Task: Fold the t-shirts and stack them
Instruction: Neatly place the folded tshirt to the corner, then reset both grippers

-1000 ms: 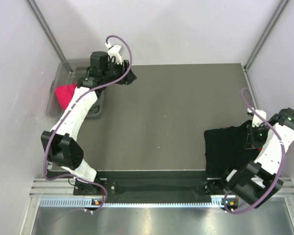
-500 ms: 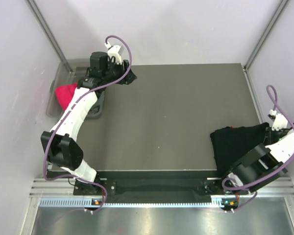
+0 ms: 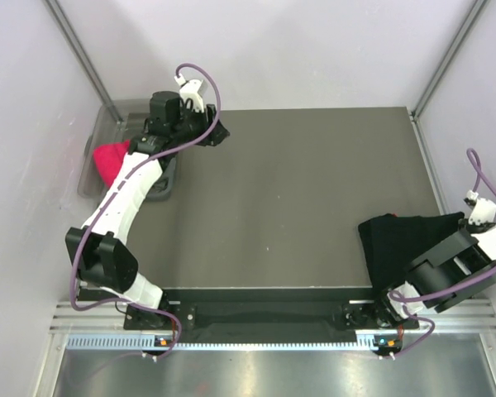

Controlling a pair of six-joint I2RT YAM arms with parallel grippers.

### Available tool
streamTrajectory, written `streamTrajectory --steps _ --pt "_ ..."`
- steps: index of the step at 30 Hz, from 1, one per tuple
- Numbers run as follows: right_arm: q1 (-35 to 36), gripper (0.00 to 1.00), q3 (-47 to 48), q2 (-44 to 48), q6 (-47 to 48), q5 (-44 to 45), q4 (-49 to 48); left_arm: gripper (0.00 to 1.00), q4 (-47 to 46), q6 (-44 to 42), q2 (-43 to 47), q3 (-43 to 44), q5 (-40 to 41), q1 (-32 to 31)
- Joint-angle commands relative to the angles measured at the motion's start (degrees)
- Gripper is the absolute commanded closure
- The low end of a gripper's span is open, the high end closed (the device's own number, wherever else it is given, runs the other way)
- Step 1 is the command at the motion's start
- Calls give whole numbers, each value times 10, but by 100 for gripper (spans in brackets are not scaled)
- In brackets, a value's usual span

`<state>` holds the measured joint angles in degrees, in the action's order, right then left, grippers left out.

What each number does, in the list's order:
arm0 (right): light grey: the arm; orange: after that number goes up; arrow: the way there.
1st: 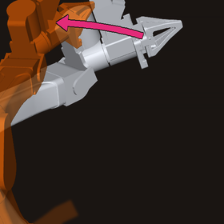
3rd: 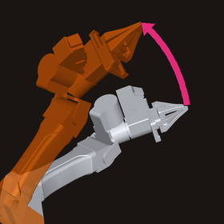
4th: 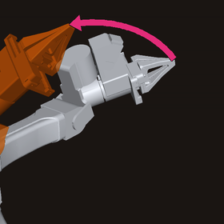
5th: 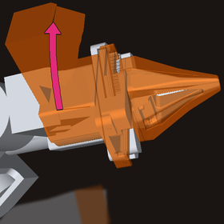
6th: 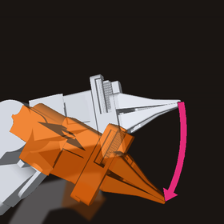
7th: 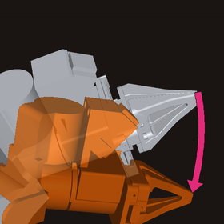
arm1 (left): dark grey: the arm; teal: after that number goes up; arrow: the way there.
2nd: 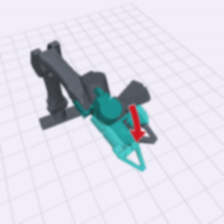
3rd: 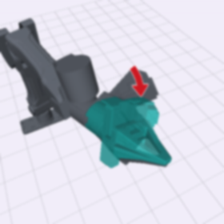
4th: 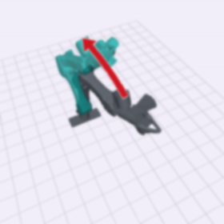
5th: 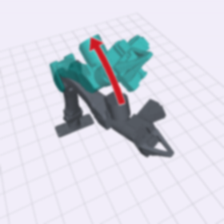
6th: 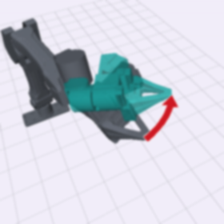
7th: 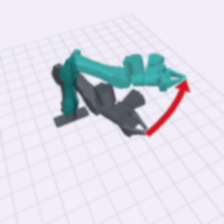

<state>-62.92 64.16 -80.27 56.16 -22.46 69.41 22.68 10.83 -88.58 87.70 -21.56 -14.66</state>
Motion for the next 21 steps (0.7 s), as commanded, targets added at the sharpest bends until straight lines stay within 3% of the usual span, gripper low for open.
streamTrajectory --steps 1,7,8,9,10,12,21 --pt "-9 100 -11 11 -26 21 -126 47 -40 3 32 -5 -2 1" --pt "-9 82 -37 23 -30 19 -196 47 -44 3 37 -14 -2 1" --pt "-8 73 -43 33 -29 16 -203 47 -44 3 38 -15 -1 2" --pt "-8 49 -55 56 -25 12 -206 47 -45 3 39 -16 -1 1" --pt "-7 19 -61 70 -19 2 -206 47 -45 3 39 -17 -1 1" --pt "0 1 -74 121 -11 -6 -212 47 -47 5 40 -18 -2 1" --pt "52 0 -76 343 -27 -97 -191 46 -56 4 52 -33 2 1"
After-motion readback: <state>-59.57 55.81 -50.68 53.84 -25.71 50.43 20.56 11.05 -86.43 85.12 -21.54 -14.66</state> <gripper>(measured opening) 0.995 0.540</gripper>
